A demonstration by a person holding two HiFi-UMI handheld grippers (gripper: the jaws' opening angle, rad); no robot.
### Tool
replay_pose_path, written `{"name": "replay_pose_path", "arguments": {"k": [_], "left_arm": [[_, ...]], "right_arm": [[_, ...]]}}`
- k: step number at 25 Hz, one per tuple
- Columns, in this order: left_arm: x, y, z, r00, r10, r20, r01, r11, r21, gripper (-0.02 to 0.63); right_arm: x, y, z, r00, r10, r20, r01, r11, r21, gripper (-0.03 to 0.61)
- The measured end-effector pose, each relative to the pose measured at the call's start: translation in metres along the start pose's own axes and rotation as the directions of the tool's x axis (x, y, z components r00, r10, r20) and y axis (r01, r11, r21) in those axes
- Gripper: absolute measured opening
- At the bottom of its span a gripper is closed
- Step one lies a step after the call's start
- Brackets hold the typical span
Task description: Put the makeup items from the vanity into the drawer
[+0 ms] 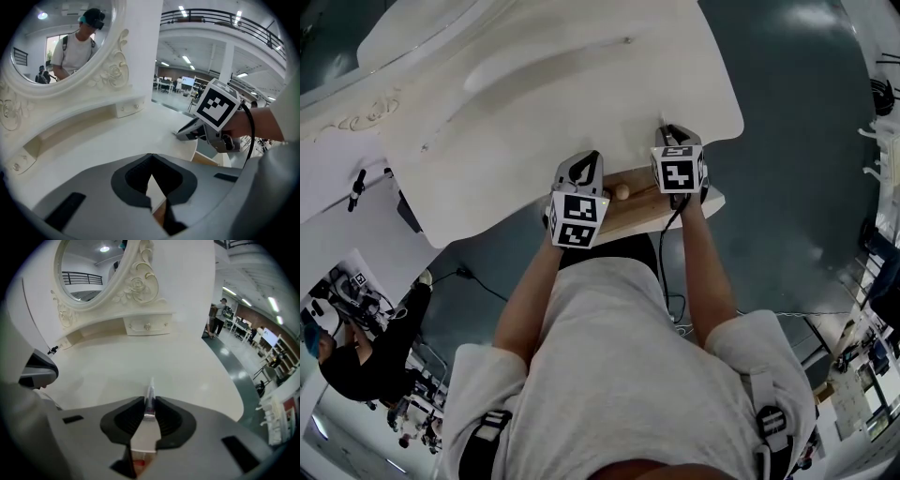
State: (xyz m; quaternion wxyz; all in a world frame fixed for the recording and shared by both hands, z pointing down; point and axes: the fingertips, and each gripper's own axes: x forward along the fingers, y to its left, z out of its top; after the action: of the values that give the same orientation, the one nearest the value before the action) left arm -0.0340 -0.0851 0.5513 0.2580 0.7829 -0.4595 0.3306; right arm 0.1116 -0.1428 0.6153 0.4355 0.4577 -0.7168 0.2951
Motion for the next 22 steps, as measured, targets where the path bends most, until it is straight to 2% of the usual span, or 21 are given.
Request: {"name": "replay_pose_path", "arguments": {"k": [11,22], "left_arm": [[-0.009,-0.005,-0.001,1.000,-0.001,0.017,0.001,1.000,0.015,0.006],[-0.018,-0.023,-0.011,0.999,-0.029,0.023,0.028,0.999,0.040,0.006]], "right_arm": [[-0.016,0.015,-0.001,0.998,0.016,0.054,-0.015,1.000,-0.022,0.078],[-0.040,0.043,-0.015,0.992,0.068,0.110,-0.064,0.997,-0.042,0.078]]}}
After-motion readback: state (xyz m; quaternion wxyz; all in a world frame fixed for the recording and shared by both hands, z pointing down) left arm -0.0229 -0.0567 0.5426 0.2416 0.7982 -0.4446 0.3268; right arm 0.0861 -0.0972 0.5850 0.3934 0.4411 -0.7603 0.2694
